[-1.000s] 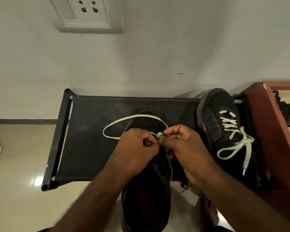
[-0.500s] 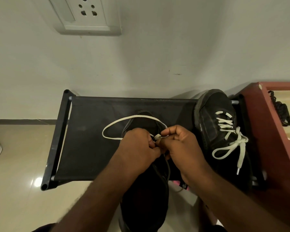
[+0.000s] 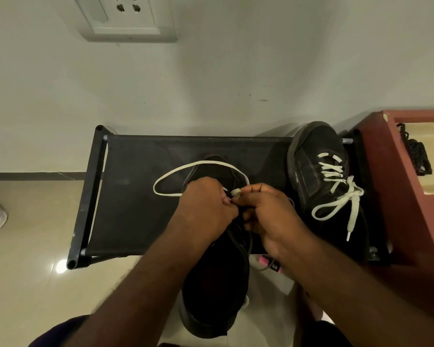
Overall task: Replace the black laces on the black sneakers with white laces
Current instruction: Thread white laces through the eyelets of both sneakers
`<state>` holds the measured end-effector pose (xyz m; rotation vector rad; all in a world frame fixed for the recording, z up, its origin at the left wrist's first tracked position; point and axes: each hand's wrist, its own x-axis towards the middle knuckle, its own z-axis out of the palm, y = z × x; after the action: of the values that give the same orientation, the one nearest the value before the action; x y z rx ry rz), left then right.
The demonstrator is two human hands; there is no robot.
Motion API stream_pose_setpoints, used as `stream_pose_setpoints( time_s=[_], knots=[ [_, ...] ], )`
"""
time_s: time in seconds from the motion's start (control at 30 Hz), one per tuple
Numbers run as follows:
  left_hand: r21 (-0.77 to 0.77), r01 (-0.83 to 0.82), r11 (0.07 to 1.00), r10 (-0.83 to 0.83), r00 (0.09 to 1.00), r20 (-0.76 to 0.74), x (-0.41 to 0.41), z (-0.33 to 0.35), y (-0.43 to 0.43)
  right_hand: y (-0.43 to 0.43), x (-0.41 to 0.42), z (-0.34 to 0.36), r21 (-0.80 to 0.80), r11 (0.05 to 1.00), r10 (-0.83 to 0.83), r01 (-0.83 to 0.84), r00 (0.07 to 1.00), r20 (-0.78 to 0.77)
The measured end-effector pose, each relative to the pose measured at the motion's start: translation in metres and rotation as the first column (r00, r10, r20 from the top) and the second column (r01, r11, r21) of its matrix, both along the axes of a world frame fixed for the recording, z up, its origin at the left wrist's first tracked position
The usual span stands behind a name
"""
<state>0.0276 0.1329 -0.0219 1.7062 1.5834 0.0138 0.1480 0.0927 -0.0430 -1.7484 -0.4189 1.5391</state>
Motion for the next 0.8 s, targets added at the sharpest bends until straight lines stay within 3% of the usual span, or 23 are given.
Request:
stream_pose_setpoints(
  time_s=[0.1, 0.2, 0.37, 0.6, 0.8],
  knots=[
    [0.104, 0.132, 0.986, -0.118, 0.984, -0.132, 0.005, 0.004, -0.003, 0.001, -0.001, -0.002, -0.037, 0.999, -0.038, 0.036, 0.997, -0.069],
    [0.057, 0.126, 0.99, -0.114, 0.978, -0.175, 0.003, 0.004, -0.004, -0.003, -0.004, -0.003, 0.0, 1.0, -0.028, 0.028, 0.999, -0.045],
    [-0.065, -0.042, 0.997, 0.04, 0.999, -0.023, -0.005, -0.001, 0.002, -0.007, -0.005, 0.001, 0.098, 0.994, 0.044, -0.05, 0.997, 0.069],
    [-0.056, 0.017, 0.998, -0.013, 0.998, 0.055, -0.015, -0.002, 0.006, -0.009, -0.007, 0.001, 0.154, 0.978, 0.108, -0.143, 0.971, 0.212],
    [-0.064, 0.054, 0.996, -0.049, 0.996, 0.075, -0.019, -0.004, 0.005, -0.018, -0.01, 0.007, 0.18, 0.918, 0.28, -0.354, 0.898, 0.34]
  ],
)
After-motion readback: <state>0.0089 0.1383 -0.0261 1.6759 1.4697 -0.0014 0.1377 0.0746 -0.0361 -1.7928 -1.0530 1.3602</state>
